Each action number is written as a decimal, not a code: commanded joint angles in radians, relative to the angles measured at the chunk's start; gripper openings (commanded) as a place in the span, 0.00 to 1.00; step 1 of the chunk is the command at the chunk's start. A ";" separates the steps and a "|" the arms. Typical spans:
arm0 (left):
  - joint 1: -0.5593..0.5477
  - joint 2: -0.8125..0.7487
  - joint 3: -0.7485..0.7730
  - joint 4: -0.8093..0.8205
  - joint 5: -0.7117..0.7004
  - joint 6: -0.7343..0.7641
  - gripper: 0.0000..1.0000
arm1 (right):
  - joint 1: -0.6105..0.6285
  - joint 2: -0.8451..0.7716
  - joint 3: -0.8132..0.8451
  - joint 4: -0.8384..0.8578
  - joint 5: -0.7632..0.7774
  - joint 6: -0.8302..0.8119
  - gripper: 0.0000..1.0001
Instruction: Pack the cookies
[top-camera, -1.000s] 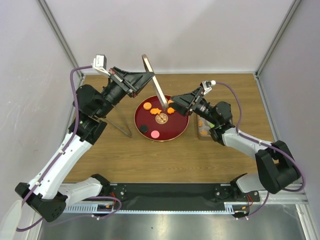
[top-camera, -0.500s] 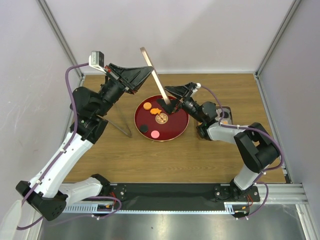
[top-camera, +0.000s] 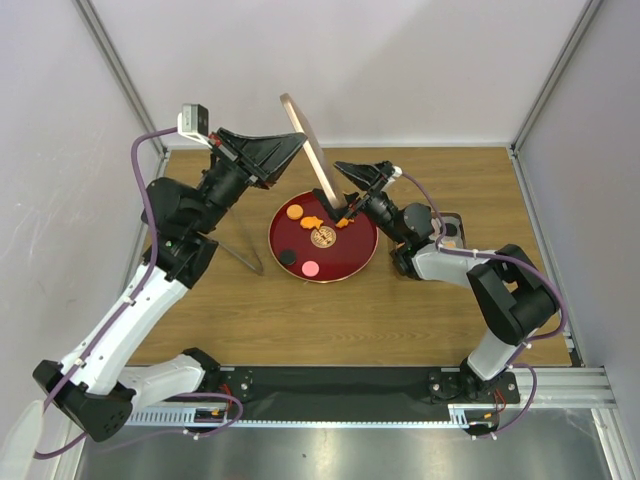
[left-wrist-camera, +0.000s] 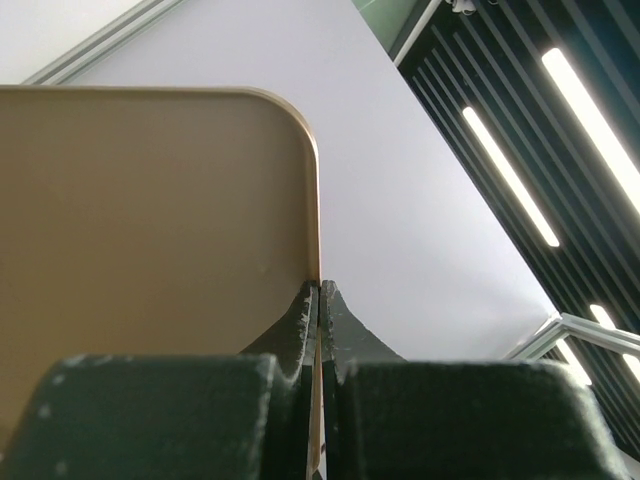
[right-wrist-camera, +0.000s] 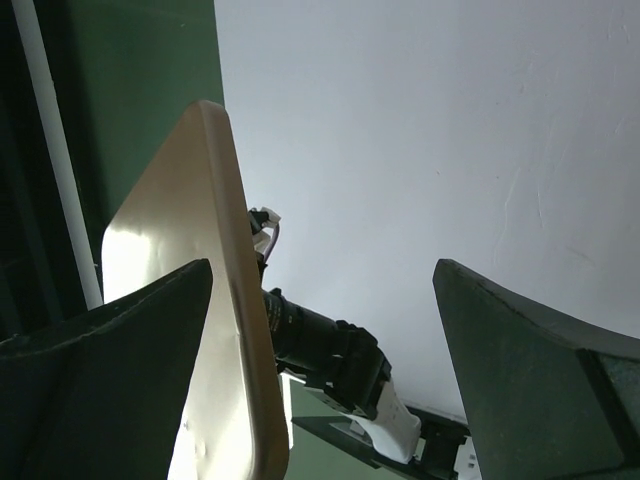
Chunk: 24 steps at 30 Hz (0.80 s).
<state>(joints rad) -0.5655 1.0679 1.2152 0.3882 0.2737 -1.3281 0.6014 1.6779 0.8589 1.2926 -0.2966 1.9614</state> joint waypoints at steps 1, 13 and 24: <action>-0.007 -0.029 -0.008 0.087 0.001 -0.014 0.00 | 0.005 -0.035 0.025 0.290 0.043 0.031 1.00; -0.008 -0.022 -0.031 0.136 -0.001 -0.011 0.00 | 0.020 -0.049 0.038 0.292 0.047 0.045 1.00; -0.008 0.001 -0.075 0.233 -0.001 -0.019 0.00 | 0.040 -0.105 0.045 0.292 0.062 0.053 0.99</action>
<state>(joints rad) -0.5655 1.0695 1.1484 0.5117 0.2737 -1.3365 0.6357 1.6253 0.8616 1.2938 -0.2584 1.9896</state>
